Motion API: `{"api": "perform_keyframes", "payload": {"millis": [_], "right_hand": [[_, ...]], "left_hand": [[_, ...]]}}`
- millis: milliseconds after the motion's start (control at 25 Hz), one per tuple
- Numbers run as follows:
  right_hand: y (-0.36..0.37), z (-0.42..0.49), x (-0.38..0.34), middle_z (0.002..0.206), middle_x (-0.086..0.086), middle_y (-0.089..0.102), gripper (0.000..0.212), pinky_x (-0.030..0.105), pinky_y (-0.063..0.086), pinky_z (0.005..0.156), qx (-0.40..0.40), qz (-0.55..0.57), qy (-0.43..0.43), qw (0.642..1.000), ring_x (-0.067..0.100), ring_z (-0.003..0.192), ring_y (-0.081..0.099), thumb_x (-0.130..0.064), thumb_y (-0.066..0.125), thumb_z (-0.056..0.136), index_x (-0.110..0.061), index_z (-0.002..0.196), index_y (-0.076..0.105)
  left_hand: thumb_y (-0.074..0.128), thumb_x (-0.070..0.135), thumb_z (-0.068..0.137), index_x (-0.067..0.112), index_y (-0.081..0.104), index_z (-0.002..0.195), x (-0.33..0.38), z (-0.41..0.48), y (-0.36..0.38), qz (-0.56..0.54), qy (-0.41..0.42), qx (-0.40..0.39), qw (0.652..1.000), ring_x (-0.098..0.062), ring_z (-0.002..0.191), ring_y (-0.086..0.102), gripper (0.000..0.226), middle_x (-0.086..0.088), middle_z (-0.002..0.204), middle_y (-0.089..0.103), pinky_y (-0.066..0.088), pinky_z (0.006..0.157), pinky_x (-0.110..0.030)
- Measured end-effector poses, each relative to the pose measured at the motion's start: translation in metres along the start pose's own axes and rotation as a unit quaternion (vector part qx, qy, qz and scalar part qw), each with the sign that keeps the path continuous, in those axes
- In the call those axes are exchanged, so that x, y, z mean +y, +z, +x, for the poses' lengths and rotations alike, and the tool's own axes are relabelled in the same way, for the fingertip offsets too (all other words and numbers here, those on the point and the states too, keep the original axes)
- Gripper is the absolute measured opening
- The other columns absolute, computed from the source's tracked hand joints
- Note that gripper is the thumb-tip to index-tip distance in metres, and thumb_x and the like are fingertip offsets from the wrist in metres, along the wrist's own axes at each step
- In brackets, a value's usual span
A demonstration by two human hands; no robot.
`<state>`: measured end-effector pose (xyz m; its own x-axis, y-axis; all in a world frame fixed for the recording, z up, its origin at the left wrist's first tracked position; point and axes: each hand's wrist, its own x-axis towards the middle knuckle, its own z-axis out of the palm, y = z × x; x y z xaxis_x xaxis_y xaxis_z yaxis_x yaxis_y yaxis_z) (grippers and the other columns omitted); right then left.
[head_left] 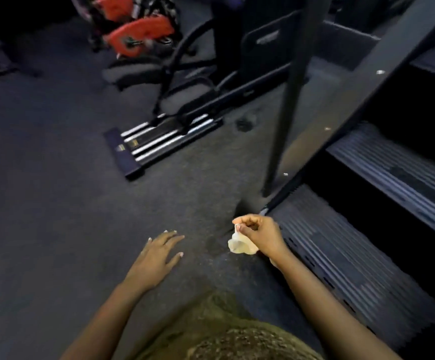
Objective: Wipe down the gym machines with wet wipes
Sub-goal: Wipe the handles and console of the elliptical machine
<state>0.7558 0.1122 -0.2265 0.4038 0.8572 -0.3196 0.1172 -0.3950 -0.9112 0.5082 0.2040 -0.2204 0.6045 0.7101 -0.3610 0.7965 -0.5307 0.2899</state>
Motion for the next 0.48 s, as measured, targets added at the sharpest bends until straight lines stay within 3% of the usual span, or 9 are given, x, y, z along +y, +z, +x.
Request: {"api": "perform_keyframes", "payload": {"millis": [240, 480], "right_hand": [[0.136, 0.06, -0.055, 0.079, -0.009, 0.069, 0.014, 0.023, 0.05, 0.076, -0.129, -0.045, -0.028, 0.99, 0.007, 0.078, 0.064, -0.014, 0.067, 0.084, -0.028, 0.082, 0.071], [0.259, 0.149, -0.13, 0.078, -0.011, 0.067, 0.013, 0.014, 0.047, 0.066, -0.127, -0.045, -0.036, 0.99, 0.002, 0.073, 0.061, -0.013, 0.065, 0.086, -0.025, 0.086, 0.07]], "left_hand": [[0.04, 0.042, 0.099, 0.026, 0.026, 0.148, -0.131, -0.029, 0.006, -0.068, -0.11, -0.069, 0.989, -0.016, 0.141, 0.025, 0.053, 0.002, 0.155, 0.023, 0.024, 0.115, -0.033], [0.038, 0.039, 0.101, 0.015, 0.027, 0.149, -0.254, 0.05, -0.069, 0.001, -0.075, -0.092, 0.993, -0.023, 0.138, 0.031, 0.055, -0.006, 0.153, 0.027, 0.027, 0.111, -0.032]]}}
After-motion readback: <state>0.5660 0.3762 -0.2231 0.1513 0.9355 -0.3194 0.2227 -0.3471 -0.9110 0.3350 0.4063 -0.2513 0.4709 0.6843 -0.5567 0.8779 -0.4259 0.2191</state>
